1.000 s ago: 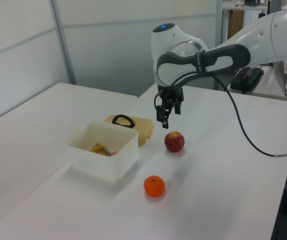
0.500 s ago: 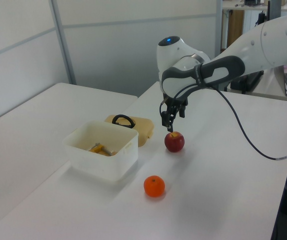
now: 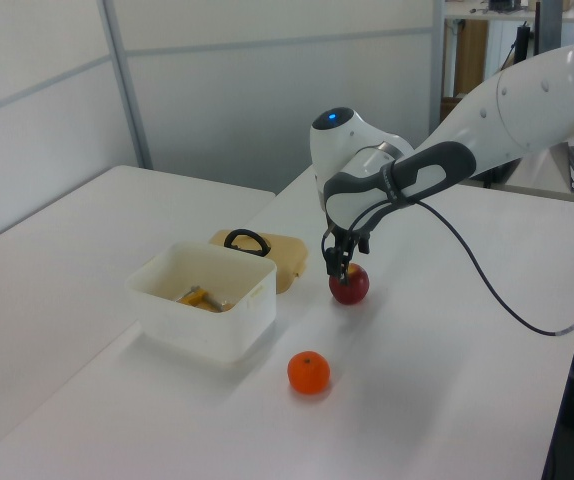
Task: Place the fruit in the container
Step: 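Close the gripper around the red apple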
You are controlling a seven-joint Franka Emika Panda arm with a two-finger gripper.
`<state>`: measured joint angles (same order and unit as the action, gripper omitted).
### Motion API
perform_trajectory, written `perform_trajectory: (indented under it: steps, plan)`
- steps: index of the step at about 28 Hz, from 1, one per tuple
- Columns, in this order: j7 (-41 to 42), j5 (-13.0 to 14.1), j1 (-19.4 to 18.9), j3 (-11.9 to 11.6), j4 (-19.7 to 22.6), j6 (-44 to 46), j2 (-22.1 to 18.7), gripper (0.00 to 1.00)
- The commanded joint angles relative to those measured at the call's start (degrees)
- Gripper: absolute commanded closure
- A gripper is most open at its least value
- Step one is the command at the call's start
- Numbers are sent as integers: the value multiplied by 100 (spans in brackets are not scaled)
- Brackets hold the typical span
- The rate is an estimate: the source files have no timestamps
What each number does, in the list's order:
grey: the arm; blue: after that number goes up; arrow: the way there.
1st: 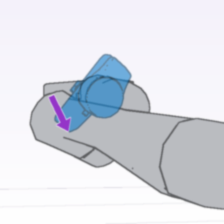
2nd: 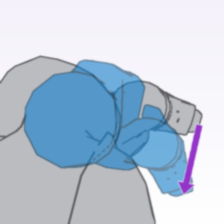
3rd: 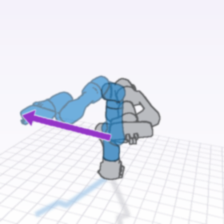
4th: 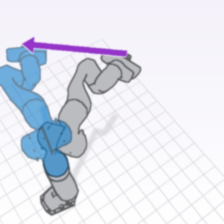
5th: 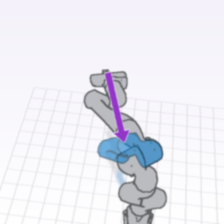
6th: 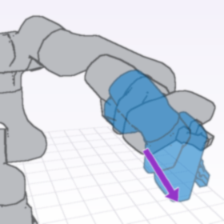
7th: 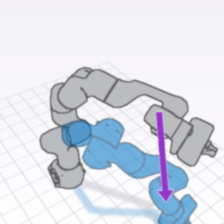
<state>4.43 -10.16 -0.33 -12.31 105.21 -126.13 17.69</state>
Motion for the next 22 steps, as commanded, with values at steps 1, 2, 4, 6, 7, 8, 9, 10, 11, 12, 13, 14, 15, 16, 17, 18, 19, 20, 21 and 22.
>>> perform_trajectory:
  steps: [1,2,4,6,7,8,9,10,11,12,13,14,15,16,17,18,19,20,21,22]
  plan:
    - [-21,-214,-47,-43,237,-342,24,0]
    - [-38,-258,-47,-43,246,-360,68,0]
    - [-100,-337,-38,-43,255,-413,112,0]
    - [-135,-399,-29,-43,264,-483,147,0]
    - [-135,-451,-20,-43,281,-561,252,0]
    - [-144,-452,-20,-43,281,-606,287,0]
    - [-153,-452,-20,-43,281,-658,314,0]
    - [-179,-460,-20,-43,281,-702,332,0]
    - [-232,-461,-12,-43,281,-746,367,4]
    - [-293,-469,-11,-43,272,-790,376,10]
    - [-407,-495,-20,-43,264,-826,393,27]
    - [-443,-513,-20,-43,255,-826,393,40]
    - [-460,-522,-20,-43,255,-817,385,52]
    - [-469,-522,-20,-43,255,-817,384,62]
    - [-469,-522,-20,-43,246,-817,384,73]
    - [-478,-522,-20,-43,237,-817,367,89]
    - [-504,-522,-20,-43,237,-817,358,96]
    - [-548,-513,-20,-43,229,-817,332,100]
    - [-601,-513,-20,-43,220,-817,314,100]
    - [-653,-479,-20,-43,150,-808,253,100]
